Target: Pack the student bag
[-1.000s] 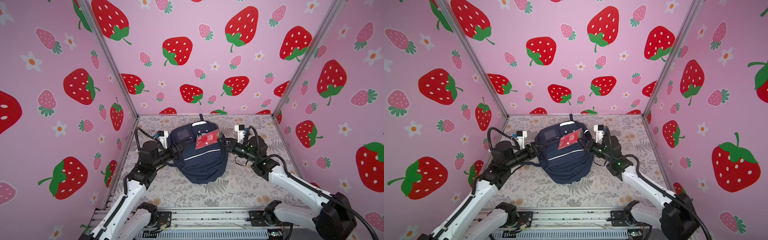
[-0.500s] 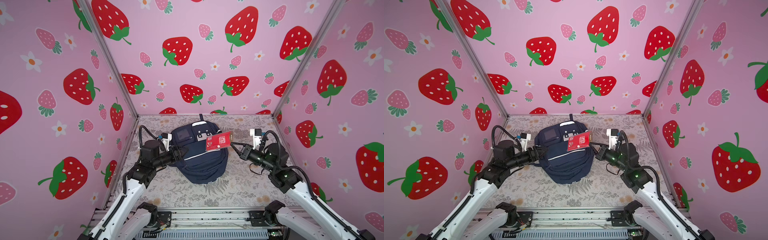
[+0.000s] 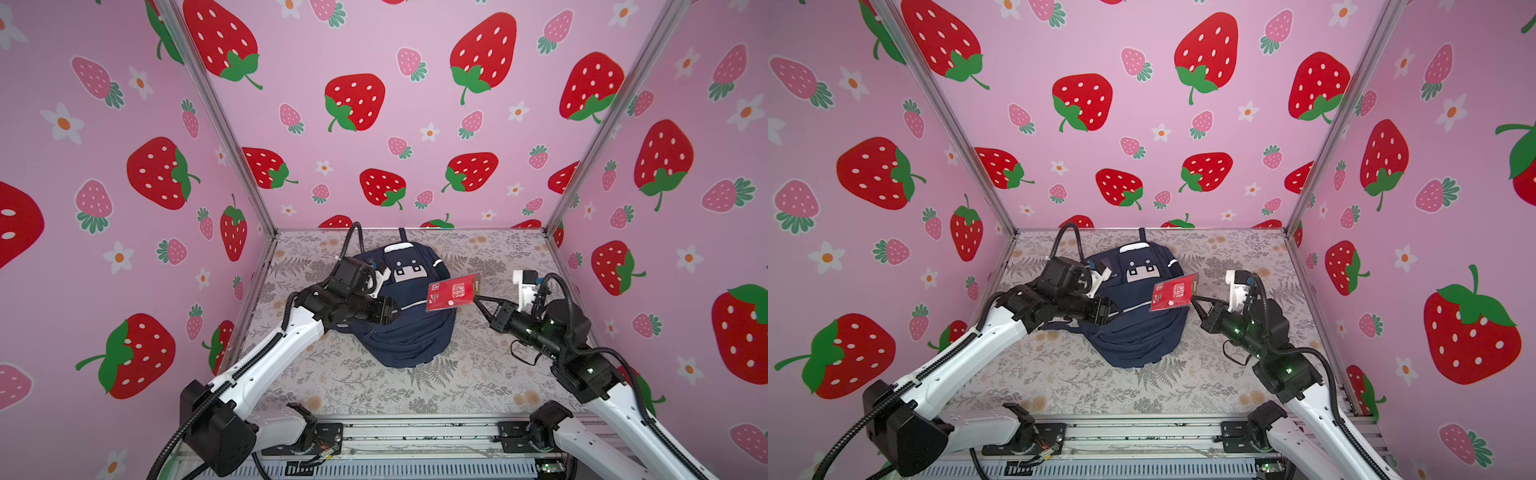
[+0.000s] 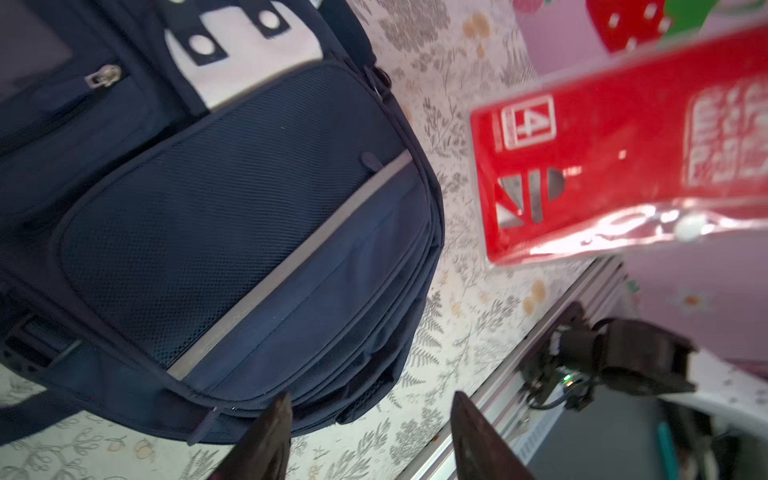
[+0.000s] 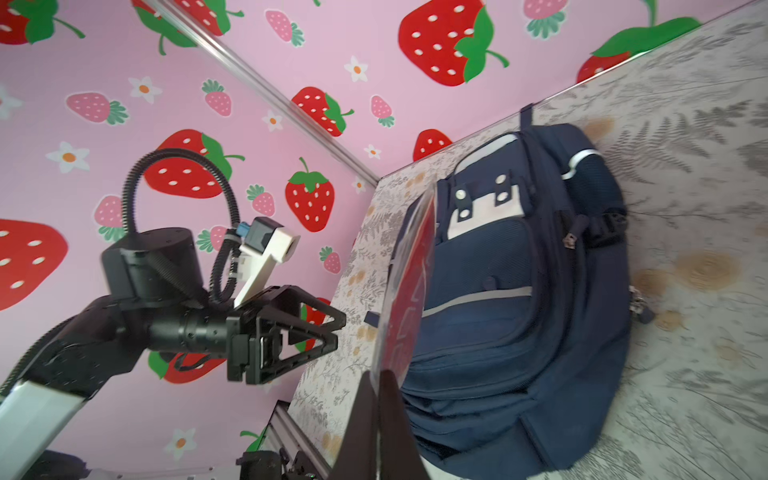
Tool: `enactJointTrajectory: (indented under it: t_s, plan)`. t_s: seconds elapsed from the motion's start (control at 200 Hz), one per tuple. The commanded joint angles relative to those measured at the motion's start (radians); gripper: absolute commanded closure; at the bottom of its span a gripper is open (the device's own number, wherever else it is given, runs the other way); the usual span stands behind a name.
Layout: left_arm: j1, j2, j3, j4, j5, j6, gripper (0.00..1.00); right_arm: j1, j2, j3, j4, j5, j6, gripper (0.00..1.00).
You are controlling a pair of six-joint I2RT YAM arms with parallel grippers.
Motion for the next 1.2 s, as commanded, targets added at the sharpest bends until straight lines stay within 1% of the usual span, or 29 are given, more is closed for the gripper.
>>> enactJointTrajectory:
  t_s: [0.0, 0.07, 0.145, 0.23, 0.31, 0.465, 0.615, 0.675, 0.69, 0.805, 0.9, 1.0, 1.101, 1.126, 1.141, 1.151, 1.161, 1.196]
  plan:
    - [-0.110, 0.080, 0.076, -0.134, -0.248, 0.178, 0.36, -0.008, -0.052, 0.045, -0.152, 0.133, 0.033, 1.00]
    - [-0.161, 0.139, 0.100, -0.142, -0.338, 0.216, 0.36, -0.008, -0.075, 0.051, -0.190, 0.150, 0.037, 1.00]
    - [-0.191, 0.195, 0.115, -0.138, -0.421, 0.237, 0.36, -0.008, -0.090, 0.062, -0.229, 0.175, 0.041, 1.00]
    - [-0.205, 0.241, 0.126, -0.121, -0.470, 0.245, 0.37, -0.010, -0.094, 0.077, -0.263, 0.177, 0.038, 1.00]
    - [-0.210, 0.278, 0.140, -0.116, -0.505, 0.250, 0.41, -0.009, -0.092, 0.078, -0.270, 0.167, 0.034, 1.00]
    - [-0.212, 0.294, 0.133, -0.089, -0.515, 0.242, 0.44, -0.010, -0.091, 0.048, -0.230, 0.146, 0.049, 1.00]
    - [-0.212, 0.295, 0.129, -0.061, -0.557, 0.231, 0.48, -0.010, -0.083, 0.015, -0.168, 0.102, 0.060, 1.00]
    - [-0.212, 0.304, 0.133, -0.060, -0.547, 0.234, 0.50, -0.009, -0.079, 0.009, -0.168, 0.079, 0.054, 1.00]
    - [-0.212, 0.304, 0.132, -0.058, -0.540, 0.236, 0.51, -0.010, -0.079, 0.009, -0.145, 0.074, 0.051, 1.00]
    - [-0.212, 0.319, 0.116, -0.041, -0.500, 0.239, 0.52, -0.010, -0.082, 0.008, -0.142, 0.069, 0.029, 1.00]
    - [-0.212, 0.339, 0.132, -0.047, -0.502, 0.239, 0.58, -0.010, -0.080, 0.008, -0.112, 0.024, 0.019, 1.00]
    - [-0.212, 0.366, 0.185, -0.072, -0.522, 0.246, 0.73, -0.008, -0.070, -0.002, -0.072, -0.018, 0.010, 1.00]
    - [-0.212, 0.366, 0.217, -0.070, -0.529, 0.265, 0.87, -0.009, -0.060, -0.020, -0.039, -0.066, 0.027, 1.00]
    - [-0.211, 0.362, 0.219, -0.064, -0.532, 0.271, 0.92, -0.008, -0.060, -0.028, -0.028, -0.081, 0.031, 1.00]
    - [-0.209, 0.359, 0.219, -0.059, -0.533, 0.272, 0.93, -0.008, -0.060, -0.032, -0.022, -0.089, 0.034, 1.00]
    - [-0.208, 0.355, 0.218, -0.054, -0.534, 0.273, 0.98, -0.008, -0.060, -0.036, -0.016, -0.095, 0.036, 1.00]
    - [-0.207, 0.351, 0.217, -0.053, -0.533, 0.273, 1.00, -0.008, -0.060, -0.039, -0.011, -0.100, 0.039, 1.00]
    - [-0.200, 0.337, 0.211, -0.038, -0.522, 0.271, 1.00, -0.009, -0.062, -0.049, 0.001, -0.115, 0.045, 1.00]
